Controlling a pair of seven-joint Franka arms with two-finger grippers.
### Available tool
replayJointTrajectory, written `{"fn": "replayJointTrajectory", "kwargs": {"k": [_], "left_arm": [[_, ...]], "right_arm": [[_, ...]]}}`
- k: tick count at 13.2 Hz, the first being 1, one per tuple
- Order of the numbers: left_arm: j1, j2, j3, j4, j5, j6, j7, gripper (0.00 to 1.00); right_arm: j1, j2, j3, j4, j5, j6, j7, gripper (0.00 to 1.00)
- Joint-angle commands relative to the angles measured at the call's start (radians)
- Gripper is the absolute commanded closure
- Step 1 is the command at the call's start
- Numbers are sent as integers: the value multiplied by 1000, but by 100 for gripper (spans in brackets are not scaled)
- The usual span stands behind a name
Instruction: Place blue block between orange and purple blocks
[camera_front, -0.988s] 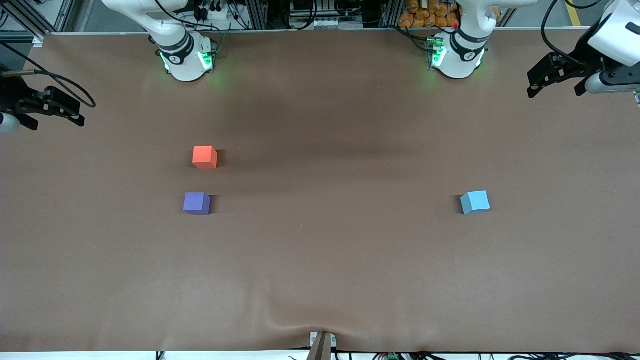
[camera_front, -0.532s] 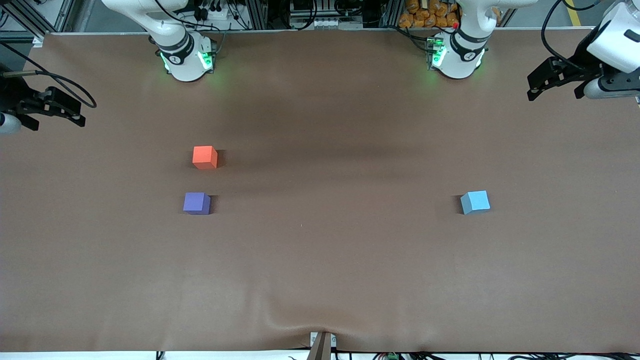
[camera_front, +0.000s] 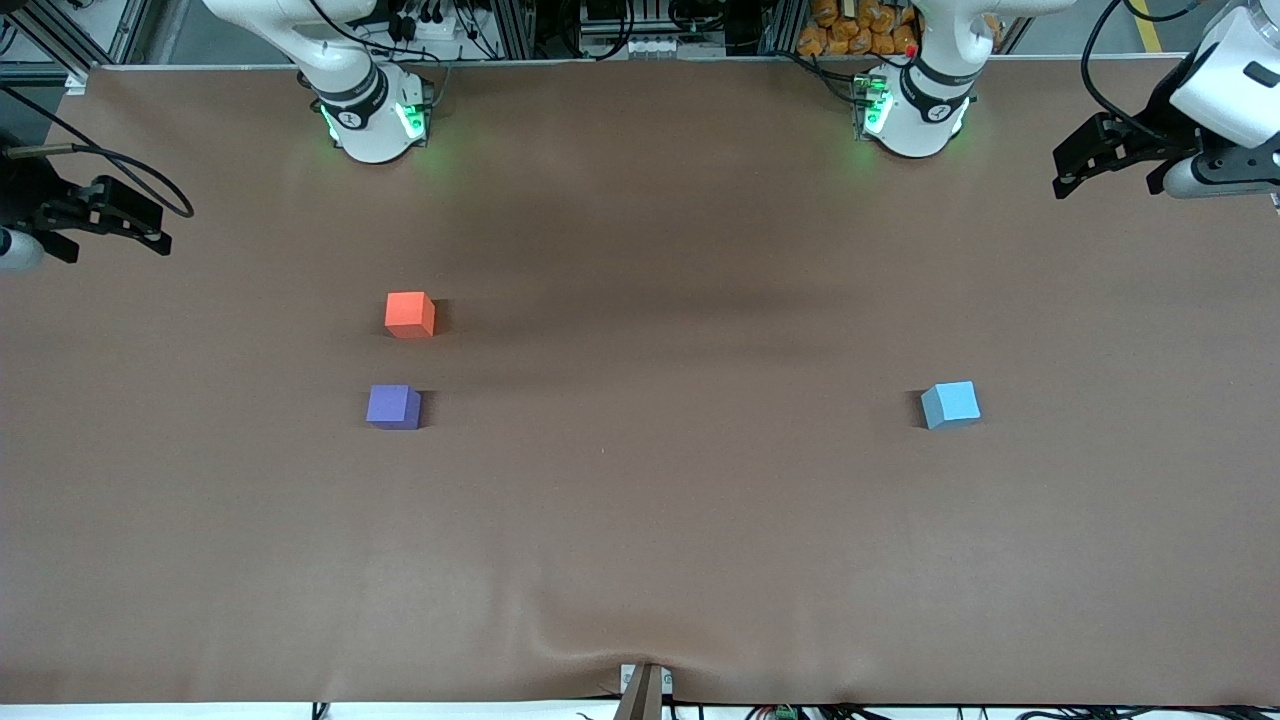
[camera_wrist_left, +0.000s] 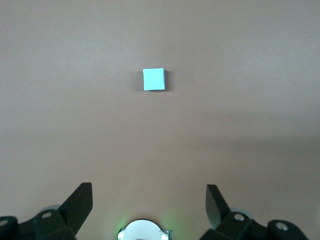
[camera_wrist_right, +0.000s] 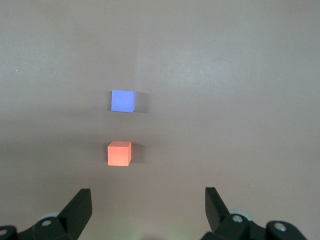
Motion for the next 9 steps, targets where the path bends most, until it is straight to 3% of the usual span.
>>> {"fn": "replayJointTrajectory", "kwargs": {"k": [1, 9], "left_arm": [[-4, 11, 5, 20, 15, -22, 23, 0], [-4, 15, 7, 25, 15, -19, 25, 0]], "right_arm": [[4, 5, -3, 17, -6, -15, 0, 0], [1, 5, -3, 13, -6, -22, 0, 0]]}}
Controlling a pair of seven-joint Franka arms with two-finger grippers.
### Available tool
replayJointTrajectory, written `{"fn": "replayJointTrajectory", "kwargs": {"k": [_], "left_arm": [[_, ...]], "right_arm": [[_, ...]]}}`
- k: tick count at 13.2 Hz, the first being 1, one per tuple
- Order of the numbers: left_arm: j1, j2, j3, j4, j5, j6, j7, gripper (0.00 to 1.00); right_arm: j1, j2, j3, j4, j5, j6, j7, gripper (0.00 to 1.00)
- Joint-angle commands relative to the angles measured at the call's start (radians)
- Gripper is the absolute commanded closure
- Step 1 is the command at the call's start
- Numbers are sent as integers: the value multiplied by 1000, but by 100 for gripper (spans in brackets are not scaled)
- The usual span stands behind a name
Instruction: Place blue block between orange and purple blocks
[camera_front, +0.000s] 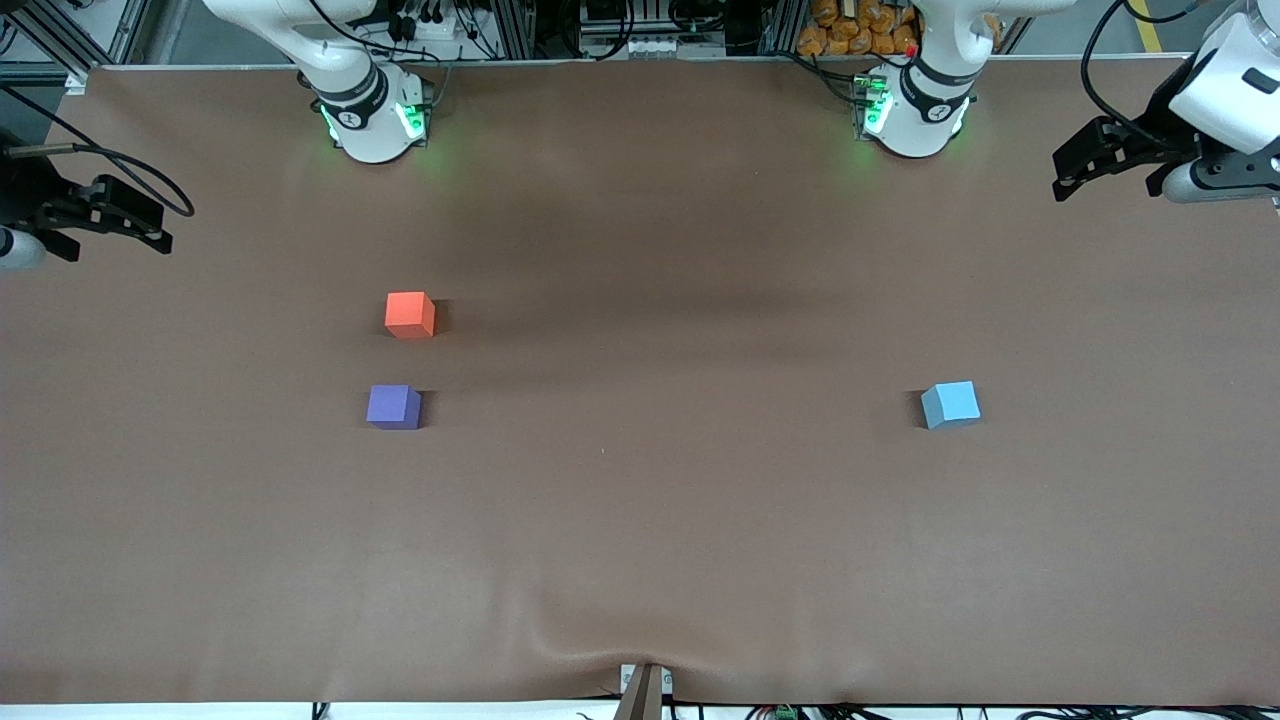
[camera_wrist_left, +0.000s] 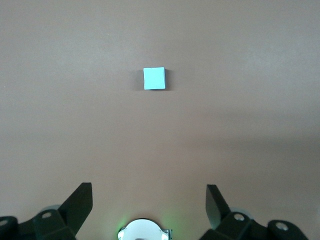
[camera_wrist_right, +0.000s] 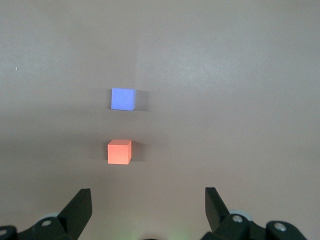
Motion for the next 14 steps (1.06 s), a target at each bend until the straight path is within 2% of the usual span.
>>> {"fn": "replayJointTrajectory", "kwargs": {"k": [1, 14], "left_arm": [[-2, 8, 5, 25, 15, -18, 25, 0], [9, 13, 6, 27, 15, 5, 25, 0]], "right_arm": [[1, 5, -3, 13, -6, -13, 0, 0], [1, 5, -3, 13, -6, -15, 0, 0]]}}
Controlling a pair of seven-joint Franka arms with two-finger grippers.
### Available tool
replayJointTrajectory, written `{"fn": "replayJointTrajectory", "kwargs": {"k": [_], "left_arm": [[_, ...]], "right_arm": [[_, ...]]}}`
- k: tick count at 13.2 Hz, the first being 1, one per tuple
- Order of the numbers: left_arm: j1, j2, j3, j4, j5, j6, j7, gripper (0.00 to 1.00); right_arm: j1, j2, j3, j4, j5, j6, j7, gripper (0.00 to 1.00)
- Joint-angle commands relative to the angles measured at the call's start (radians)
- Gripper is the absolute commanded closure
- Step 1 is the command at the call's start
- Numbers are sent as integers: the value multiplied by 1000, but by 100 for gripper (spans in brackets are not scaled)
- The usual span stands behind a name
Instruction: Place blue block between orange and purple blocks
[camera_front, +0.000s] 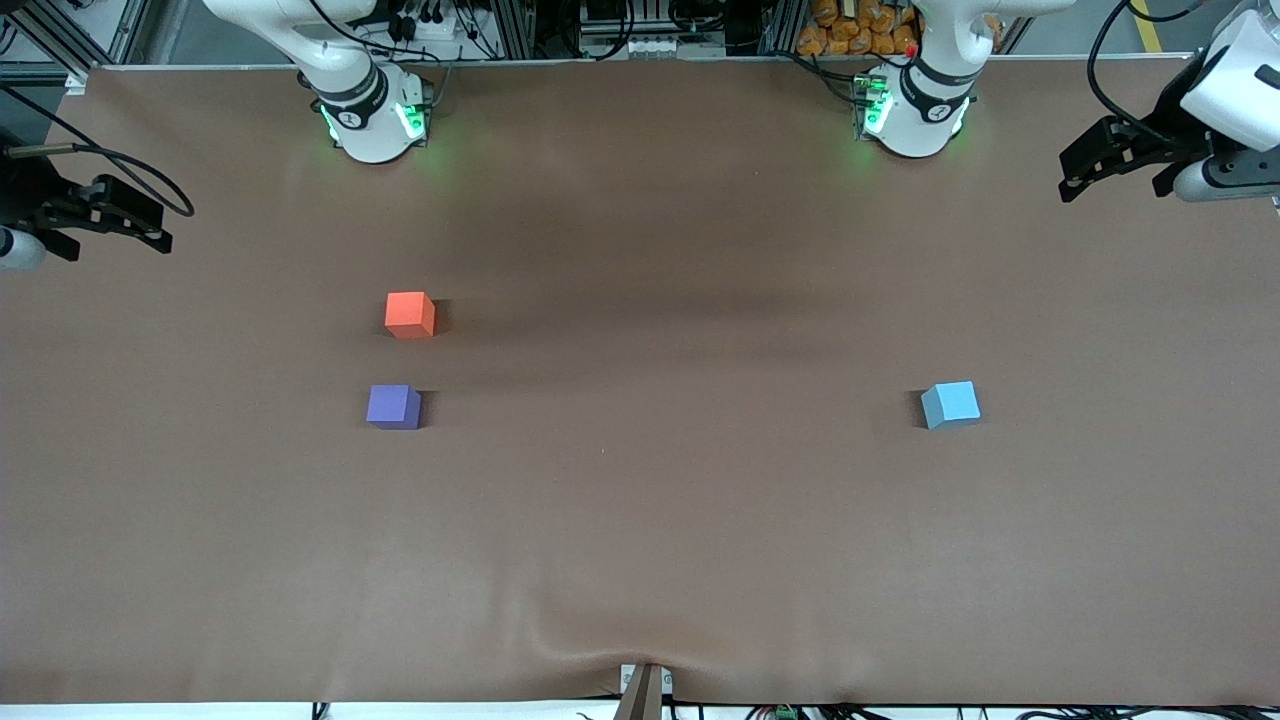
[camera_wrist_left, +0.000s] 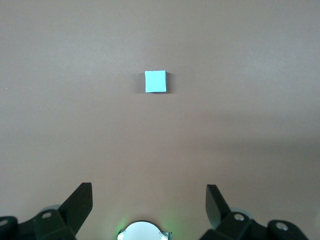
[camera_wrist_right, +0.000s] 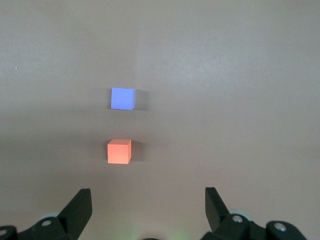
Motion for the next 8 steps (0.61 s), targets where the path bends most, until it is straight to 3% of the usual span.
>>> {"fn": "replayJointTrajectory", "kwargs": {"k": [1, 8], "left_arm": [[7, 16, 1, 19, 15, 1, 25, 0], [14, 25, -1, 19, 9, 14, 25, 0]], "right_arm": [[3, 5, -3, 13, -6, -11, 0, 0], [4, 5, -3, 13, -6, -11, 2, 0]]}}
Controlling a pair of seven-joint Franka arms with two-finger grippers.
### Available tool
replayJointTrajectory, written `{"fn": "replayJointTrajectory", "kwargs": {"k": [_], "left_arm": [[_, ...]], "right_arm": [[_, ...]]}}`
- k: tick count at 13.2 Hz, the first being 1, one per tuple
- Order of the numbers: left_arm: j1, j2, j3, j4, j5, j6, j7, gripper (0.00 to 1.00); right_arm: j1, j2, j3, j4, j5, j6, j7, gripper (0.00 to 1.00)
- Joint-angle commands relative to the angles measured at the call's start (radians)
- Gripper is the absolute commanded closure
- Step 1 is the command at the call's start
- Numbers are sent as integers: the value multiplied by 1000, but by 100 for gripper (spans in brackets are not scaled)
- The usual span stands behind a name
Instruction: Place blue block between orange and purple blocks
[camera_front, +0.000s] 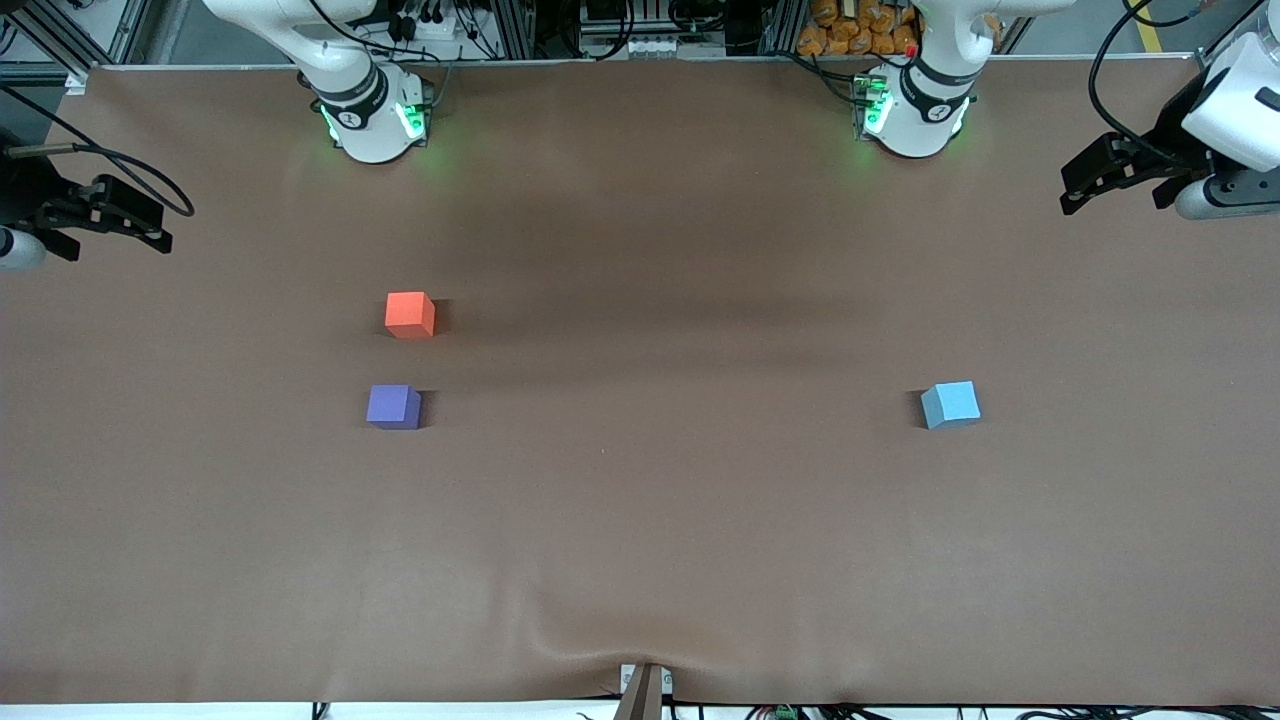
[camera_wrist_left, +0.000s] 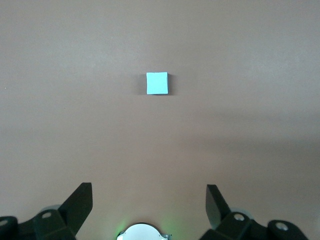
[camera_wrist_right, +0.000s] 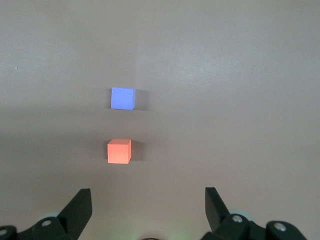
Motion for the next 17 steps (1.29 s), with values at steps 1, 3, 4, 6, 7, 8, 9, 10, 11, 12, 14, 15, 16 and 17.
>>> {"fn": "replayJointTrajectory", "kwargs": {"k": [1, 3, 4, 6, 7, 8, 9, 10, 11, 12, 14, 15, 16, 17], "left_arm": [[6, 5, -3, 19, 7, 0, 25, 0], [6, 5, -3, 17, 7, 0, 25, 0], [6, 5, -3, 17, 7, 0, 25, 0], [6, 7, -3, 14, 7, 0, 25, 0], [8, 7, -3, 11, 7, 1, 25, 0], [8, 8, -3, 9, 7, 1, 25, 0], [8, 13, -3, 9, 7, 1, 25, 0], [8, 13, -3, 8, 7, 1, 25, 0], [8, 13, -3, 8, 6, 1, 23, 0], [8, 15, -3, 8, 6, 4, 25, 0], [18, 16, -3, -38, 6, 57, 25, 0], [38, 15, -5, -88, 4, 119, 25, 0], [52, 13, -5, -150, 3, 188, 25, 0], [55, 15, -3, -216, 3, 270, 25, 0]], "right_arm": [[4, 5, -3, 13, -6, -11, 2, 0], [3, 5, -3, 13, -6, -13, 0, 0], [1, 5, -3, 13, -6, -11, 2, 0], [3, 5, -3, 13, -6, -13, 0, 0], [3, 5, -3, 13, -6, -11, 0, 0], [4, 5, -3, 13, -6, -13, 2, 0], [3, 5, -3, 13, -6, -13, 0, 0], [1, 5, -3, 13, -4, -13, 0, 0], [1, 5, -3, 13, -4, -13, 2, 0], [1, 5, -3, 13, -4, -13, 2, 0], [3, 4, -3, 12, -4, -13, 2, 0], [1, 3, -3, 12, -4, -13, 0, 0], [0, 3, -3, 13, -4, -13, 0, 0], [0, 3, -3, 12, -4, -16, 0, 0]]}}
